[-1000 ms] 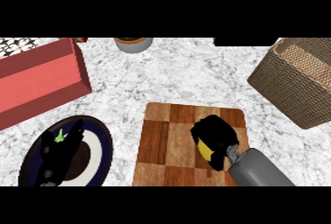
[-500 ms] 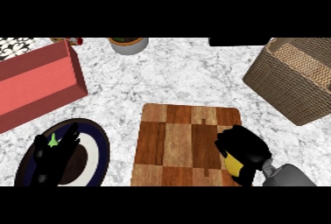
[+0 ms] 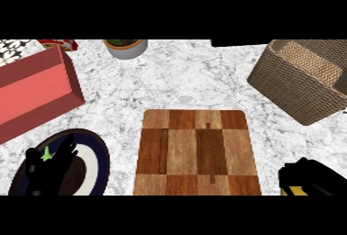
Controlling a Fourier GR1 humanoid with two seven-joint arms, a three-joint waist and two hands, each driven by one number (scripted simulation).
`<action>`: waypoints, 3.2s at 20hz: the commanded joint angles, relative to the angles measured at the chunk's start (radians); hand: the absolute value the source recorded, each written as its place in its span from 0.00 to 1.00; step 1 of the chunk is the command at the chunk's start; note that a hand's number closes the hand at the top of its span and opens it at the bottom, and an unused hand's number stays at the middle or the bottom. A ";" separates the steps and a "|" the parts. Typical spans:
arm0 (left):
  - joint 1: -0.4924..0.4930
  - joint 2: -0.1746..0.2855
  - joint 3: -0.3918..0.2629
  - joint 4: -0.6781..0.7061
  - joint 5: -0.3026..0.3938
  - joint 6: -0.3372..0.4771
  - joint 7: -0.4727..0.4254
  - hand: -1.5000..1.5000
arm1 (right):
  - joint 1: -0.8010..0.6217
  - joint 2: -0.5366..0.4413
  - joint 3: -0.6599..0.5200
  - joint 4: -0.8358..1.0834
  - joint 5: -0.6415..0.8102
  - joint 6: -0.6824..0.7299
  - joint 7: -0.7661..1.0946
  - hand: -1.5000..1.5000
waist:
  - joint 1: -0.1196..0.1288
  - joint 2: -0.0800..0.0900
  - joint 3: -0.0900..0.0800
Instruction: Pick the lemon from the cutting board and place it in the basket
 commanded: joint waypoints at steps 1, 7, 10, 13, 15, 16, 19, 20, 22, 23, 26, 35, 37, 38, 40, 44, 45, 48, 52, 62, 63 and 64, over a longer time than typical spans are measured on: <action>0.022 0.000 0.007 0.028 0.008 -0.001 0.018 0.50 | 0.074 0.052 -0.095 -0.063 -0.340 0.100 -0.105 1.00 | -0.007 0.009 -0.010; 0.028 -0.017 -0.014 0.034 -0.015 0.007 0.009 0.50 | 0.087 -0.093 -0.419 -0.159 -0.749 0.301 -0.114 1.00 | 0.000 0.005 -0.015; 0.021 -0.014 -0.016 0.008 -0.013 0.006 0.032 0.50 | 0.072 -0.201 -0.600 -0.132 -0.928 0.407 -0.026 1.00 | 0.015 0.005 -0.015; -0.008 -0.036 -0.036 0.041 -0.031 0.013 0.035 0.50 | 0.005 -0.293 -0.736 -0.044 -1.070 0.476 0.084 1.00 | 0.036 0.009 -0.014; 0.000 -0.018 -0.024 0.006 -0.017 -0.003 0.048 0.50 | -0.011 -0.336 -0.806 0.000 -1.166 0.511 0.168 1.00 | 0.049 0.008 -0.013; -0.007 -0.035 -0.039 0.052 -0.036 -0.006 0.000 0.50 | -0.055 -0.365 -0.830 0.065 -1.213 0.527 0.199 1.00 | 0.058 0.012 -0.014; -0.055 -0.031 -0.022 0.091 -0.025 -0.023 0.017 0.50 | -0.120 -0.413 -0.841 0.108 -1.280 0.541 0.315 1.00 | 0.070 0.014 -0.013; -0.041 -0.042 -0.062 0.011 -0.050 -0.004 0.063 0.50 | -0.181 -0.434 -0.811 0.119 -1.287 0.503 0.384 1.00 | 0.086 0.014 -0.012; -0.078 -0.034 -0.019 0.123 -0.029 -0.046 -0.016 0.50 | -0.250 -0.446 -0.779 0.219 -1.257 0.523 0.369 1.00 | 0.090 0.018 -0.012; -0.053 -0.065 -0.056 0.080 -0.080 0.013 0.002 0.50 | -0.287 -0.472 -0.767 0.264 -1.239 0.549 0.359 1.00 | 0.097 0.018 -0.011; -0.100 -0.104 -0.084 0.094 -0.095 0.027 0.036 0.50 | -0.393 -0.452 -0.674 0.327 -1.172 0.527 0.366 1.00 | 0.101 0.020 -0.011; -0.119 -0.019 -0.002 0.103 -0.022 -0.082 0.064 0.50 | -0.658 -0.339 -0.498 0.587 -0.919 0.513 0.234 1.00 | 0.112 0.023 -0.010; -0.072 -0.047 -0.020 0.091 -0.056 -0.051 0.016 0.50 | -0.693 -0.299 -0.472 0.653 -0.869 0.510 0.192 1.00 | 0.113 0.022 -0.010; -0.135 -0.067 -0.039 0.099 -0.070 -0.031 0.060 0.50 | -0.783 -0.287 -0.461 0.709 -0.883 0.521 0.235 1.00 | 0.124 0.027 -0.010; -0.065 -0.062 -0.044 0.060 -0.066 -0.047 0.041 0.50 | -0.821 -0.251 -0.442 0.766 -0.842 0.508 0.235 1.00 | 0.122 0.023 -0.010; -0.057 -0.049 -0.021 0.059 -0.050 -0.064 0.029 0.50 | -0.861 -0.200 -0.469 0.934 -0.881 0.572 0.235 1.00 | 0.123 0.024 -0.009; -0.109 -0.073 -0.035 0.086 -0.084 -0.019 0.063 0.50 | -0.863 -0.204 -0.465 0.967 -0.862 0.606 0.187 1.00 | 0.112 0.025 -0.009; -0.104 -0.063 -0.021 0.093 -0.070 -0.049 0.044 0.50 | -0.947 -0.184 -0.446 1.058 -0.799 0.616 0.155 1.00 | 0.113 0.025 -0.009; -0.118 -0.058 -0.019 0.080 -0.062 -0.064 0.065 0.50 | -0.959 -0.128 -0.432 1.158 -0.729 0.541 0.048 1.00 | 0.122 0.031 -0.008; -0.095 -0.078 -0.040 0.074 -0.102 -0.045 0.025 0.50 | -0.995 -0.174 -0.339 1.257 -0.506 0.291 -0.116 0.00 | 0.139 0.038 -0.006; -0.113 -0.073 -0.019 0.086 -0.068 -0.067 0.036 0.50 | -0.950 -0.208 -0.353 1.282 -0.513 0.318 -0.203 0.00 | 0.131 0.041 -0.005; -0.110 -0.078 -0.032 0.078 -0.090 -0.047 0.054 0.50 | -0.998 -0.202 -0.355 1.299 -0.506 0.299 -0.174 0.00 | 0.140 0.041 -0.005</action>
